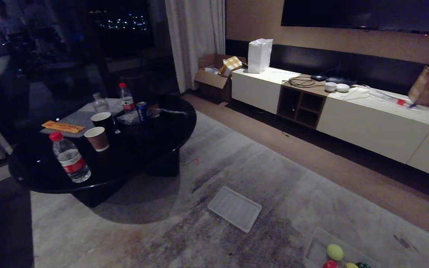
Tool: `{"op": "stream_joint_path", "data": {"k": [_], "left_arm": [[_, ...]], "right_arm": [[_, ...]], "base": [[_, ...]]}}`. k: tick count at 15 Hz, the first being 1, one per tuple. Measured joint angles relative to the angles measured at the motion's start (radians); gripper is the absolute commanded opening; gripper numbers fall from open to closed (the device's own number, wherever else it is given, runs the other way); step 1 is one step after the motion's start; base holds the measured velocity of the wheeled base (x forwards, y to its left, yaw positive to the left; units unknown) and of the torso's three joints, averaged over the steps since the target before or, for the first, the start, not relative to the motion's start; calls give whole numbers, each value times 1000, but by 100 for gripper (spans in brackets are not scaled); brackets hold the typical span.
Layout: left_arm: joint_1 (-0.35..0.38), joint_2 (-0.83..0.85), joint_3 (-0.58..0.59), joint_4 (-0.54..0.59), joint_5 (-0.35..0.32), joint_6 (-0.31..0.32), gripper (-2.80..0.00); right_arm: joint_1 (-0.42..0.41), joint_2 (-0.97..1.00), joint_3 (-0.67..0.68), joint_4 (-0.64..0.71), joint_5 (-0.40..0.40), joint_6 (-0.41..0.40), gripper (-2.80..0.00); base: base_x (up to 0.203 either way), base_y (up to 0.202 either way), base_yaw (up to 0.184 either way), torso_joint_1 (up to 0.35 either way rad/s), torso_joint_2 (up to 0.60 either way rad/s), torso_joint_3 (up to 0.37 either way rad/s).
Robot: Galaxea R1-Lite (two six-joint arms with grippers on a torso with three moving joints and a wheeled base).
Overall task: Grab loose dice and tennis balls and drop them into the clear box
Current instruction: Put the toys in the box
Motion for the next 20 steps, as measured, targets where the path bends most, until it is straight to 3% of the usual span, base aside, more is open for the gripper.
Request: {"op": "stream_joint_path", "data": {"k": [5,20], "left_arm": [[0,0,0,1,1,-3,-280],[0,0,0,1,1,-4,-280]], "right_arm": [[0,0,0,-1,0,0,-280],[0,0,0,0,0,-1,-280]], "base": [[1,9,-145,2,4,1],[0,0,0,1,1,-40]]}}
